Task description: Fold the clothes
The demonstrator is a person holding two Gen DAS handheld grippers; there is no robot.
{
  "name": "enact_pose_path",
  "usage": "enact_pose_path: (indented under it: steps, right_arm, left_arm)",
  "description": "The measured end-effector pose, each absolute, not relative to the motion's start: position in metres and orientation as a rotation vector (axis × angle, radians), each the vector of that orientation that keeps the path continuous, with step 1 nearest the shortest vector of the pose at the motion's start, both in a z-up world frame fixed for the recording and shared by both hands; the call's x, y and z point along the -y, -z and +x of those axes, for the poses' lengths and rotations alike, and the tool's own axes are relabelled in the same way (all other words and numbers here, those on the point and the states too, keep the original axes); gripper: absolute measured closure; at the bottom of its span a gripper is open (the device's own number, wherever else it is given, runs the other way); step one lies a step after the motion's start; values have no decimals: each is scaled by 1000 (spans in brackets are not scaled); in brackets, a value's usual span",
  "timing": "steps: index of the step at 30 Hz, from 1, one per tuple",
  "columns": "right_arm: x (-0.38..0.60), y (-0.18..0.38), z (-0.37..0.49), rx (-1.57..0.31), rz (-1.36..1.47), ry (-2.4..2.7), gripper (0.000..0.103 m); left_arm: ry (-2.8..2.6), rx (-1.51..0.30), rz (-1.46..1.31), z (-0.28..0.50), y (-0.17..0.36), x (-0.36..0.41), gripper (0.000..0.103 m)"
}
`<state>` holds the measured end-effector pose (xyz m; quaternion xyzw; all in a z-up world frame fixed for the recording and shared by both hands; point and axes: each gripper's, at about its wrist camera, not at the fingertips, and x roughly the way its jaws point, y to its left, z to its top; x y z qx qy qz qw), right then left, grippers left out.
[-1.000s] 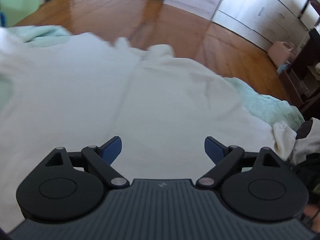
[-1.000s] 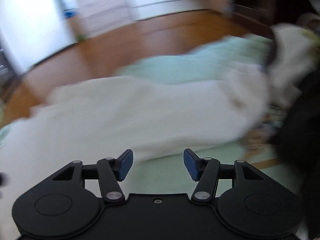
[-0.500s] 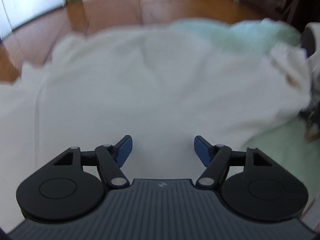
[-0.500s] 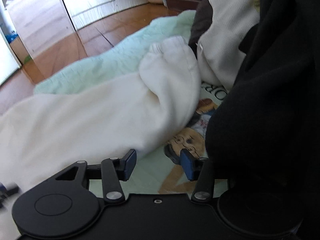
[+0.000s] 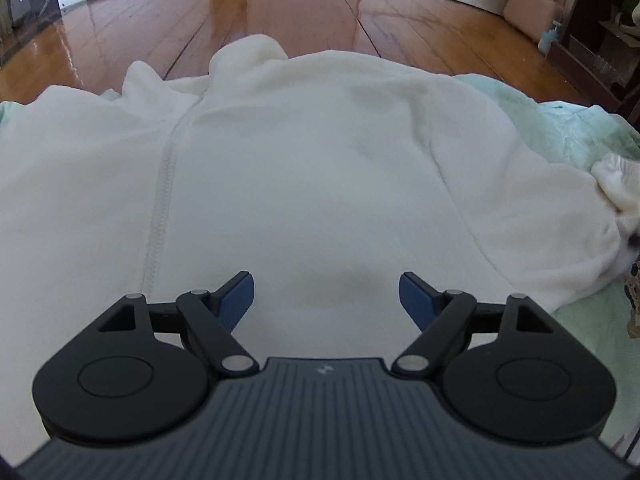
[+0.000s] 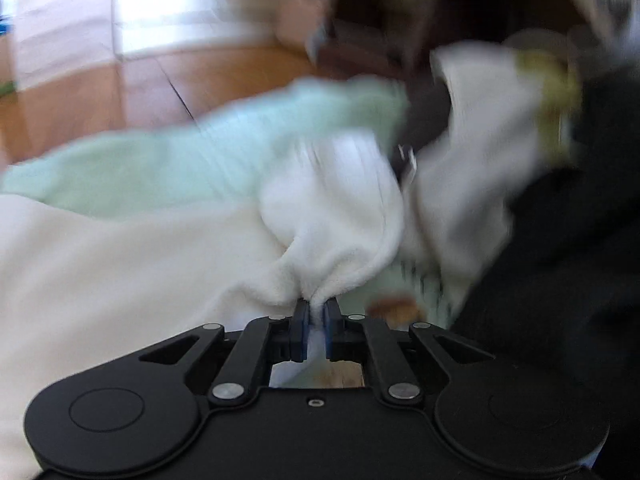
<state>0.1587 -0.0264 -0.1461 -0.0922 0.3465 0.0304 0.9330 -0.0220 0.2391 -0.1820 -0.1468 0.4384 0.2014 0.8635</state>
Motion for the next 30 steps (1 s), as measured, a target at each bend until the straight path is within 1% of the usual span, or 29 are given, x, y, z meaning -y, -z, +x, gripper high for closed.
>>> enact_pose_path:
  steps: [3,7,14,16,19,20,22,23,24,26,28,30]
  right_arm:
    - [10,116,143,-650,-184,-186,96]
    - [-13,77,122,-575,-173,-350,96]
    - [-74,41,69,-476,-137,-571,96]
    - [-90,38,47,-420,-147,-669,96]
    - [-121,62,14,-327,-375,-914,96]
    - [-130,76,7,-336,-472,-963,93]
    - [-145,110,-3,-406,-684,-1015,93]
    - [-146,123,-7,-429,-738,-1027,93]
    - [-142,133,-10,-444,-757,-1032,92]
    - [-132,146,-14,-467,-776,-1002,73]
    - [-120,154,-15,-498,-770,-967,72]
    - [-106,151,-7,-562,-704,-949,70]
  left_arm:
    - [-436,-954,-249,-23,177,-233,23]
    - [-420,-942,-287,-32,165,-238,23]
    - [-480,-855,-370,-52,159,-259,23]
    - [-617,-815,-395,-62,154,-274,21]
    - [-766,-779,-437,-82,152,-300,21]
    - [-794,-767,-454,-88,152,-309,21]
    - [-758,-770,-506,-93,153,-320,21]
    - [-732,-769,-534,-95,153,-323,21]
    - [-695,-754,-547,-96,152,-323,21]
    - [-628,-740,-537,-95,150,-317,21]
    - [-570,-733,-512,-91,150,-309,21]
    - [-492,-720,-463,-87,150,-296,21]
